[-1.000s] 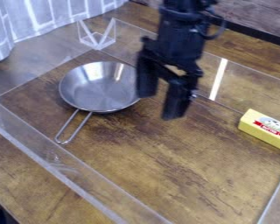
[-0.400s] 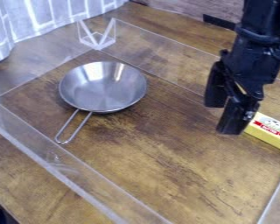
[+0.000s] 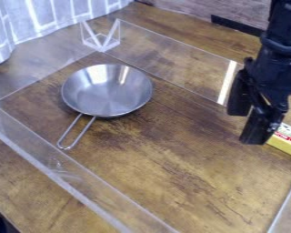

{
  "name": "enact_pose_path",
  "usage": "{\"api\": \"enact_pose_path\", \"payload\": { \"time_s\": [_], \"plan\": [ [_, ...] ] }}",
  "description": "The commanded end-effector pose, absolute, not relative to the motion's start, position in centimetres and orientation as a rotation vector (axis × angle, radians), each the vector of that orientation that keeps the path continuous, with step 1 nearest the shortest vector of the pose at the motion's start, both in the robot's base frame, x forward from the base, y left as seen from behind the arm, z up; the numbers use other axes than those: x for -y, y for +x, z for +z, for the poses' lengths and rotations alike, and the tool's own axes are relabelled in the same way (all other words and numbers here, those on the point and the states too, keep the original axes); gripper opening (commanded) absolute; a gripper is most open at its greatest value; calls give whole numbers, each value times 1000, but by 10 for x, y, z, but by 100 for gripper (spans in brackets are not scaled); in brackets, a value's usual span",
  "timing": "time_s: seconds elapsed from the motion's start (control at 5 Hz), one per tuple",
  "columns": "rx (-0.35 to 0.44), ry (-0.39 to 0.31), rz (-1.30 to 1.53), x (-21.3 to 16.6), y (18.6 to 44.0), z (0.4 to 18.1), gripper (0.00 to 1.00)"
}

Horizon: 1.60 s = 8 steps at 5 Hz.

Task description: Put the yellow object in the silver pan

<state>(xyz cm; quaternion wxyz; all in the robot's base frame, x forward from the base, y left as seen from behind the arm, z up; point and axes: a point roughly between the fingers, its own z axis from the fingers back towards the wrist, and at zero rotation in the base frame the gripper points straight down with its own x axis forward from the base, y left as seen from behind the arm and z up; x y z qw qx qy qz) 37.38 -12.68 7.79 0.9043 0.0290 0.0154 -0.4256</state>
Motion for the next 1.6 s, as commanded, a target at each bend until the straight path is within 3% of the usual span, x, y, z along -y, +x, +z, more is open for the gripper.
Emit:
{"api": "enact_pose_path", "payload": {
  "time_s": [0.0,1.4],
  "plan": [
    [60,80,-901,139,385,97,100],
    [131,117,-922,154,407,84,100]
  ]
}}
